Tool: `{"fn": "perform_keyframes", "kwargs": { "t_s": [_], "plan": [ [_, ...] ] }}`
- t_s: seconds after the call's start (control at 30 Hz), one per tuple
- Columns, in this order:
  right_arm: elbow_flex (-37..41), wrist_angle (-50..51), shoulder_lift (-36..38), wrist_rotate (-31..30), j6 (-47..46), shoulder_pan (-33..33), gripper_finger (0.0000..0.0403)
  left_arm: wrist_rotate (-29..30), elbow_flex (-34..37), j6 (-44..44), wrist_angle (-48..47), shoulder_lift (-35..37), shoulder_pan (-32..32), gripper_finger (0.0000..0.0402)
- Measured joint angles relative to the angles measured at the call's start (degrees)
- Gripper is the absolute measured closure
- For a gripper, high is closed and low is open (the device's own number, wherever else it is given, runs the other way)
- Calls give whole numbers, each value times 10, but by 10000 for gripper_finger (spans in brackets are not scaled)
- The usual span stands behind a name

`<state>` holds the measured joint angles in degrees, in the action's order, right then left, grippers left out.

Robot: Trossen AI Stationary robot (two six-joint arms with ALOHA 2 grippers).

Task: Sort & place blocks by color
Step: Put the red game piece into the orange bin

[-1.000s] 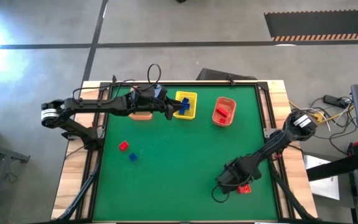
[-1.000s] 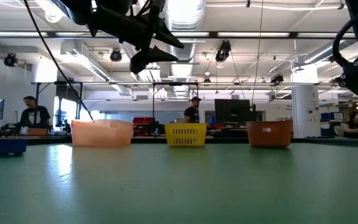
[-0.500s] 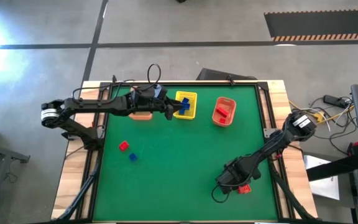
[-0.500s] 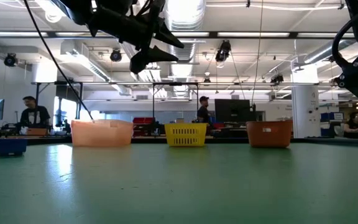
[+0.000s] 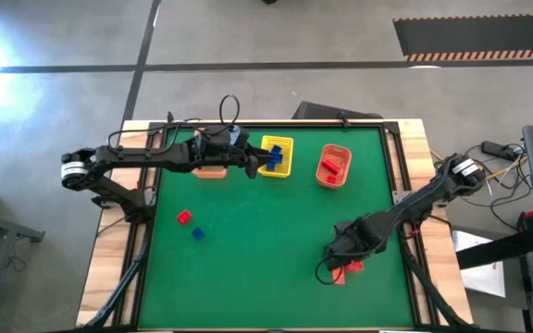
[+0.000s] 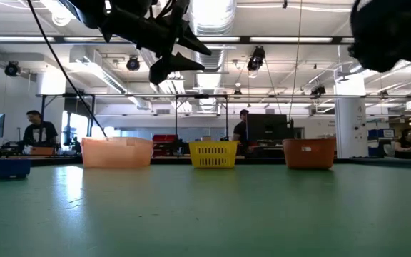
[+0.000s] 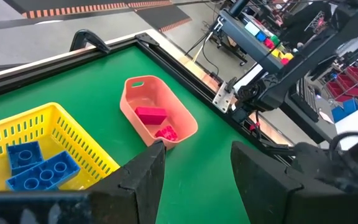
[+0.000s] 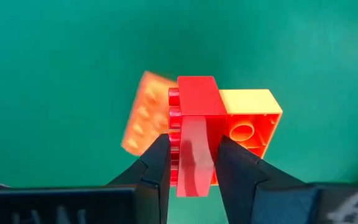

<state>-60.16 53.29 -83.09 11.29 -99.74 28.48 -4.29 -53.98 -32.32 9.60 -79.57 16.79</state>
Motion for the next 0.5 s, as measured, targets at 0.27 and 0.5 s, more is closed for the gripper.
{"fn": "perform_keyframes", "kwargs": {
  "t_s": [0.27, 0.5],
  "plan": [
    [10, 0, 43, -143, 35, -66, 310, 0, 0, -1, 0, 0, 0, 234],
    [29, -2, -9, -120, 162, -167, 301, 0, 0, -1, 0, 0, 0, 234]
  ]
}}
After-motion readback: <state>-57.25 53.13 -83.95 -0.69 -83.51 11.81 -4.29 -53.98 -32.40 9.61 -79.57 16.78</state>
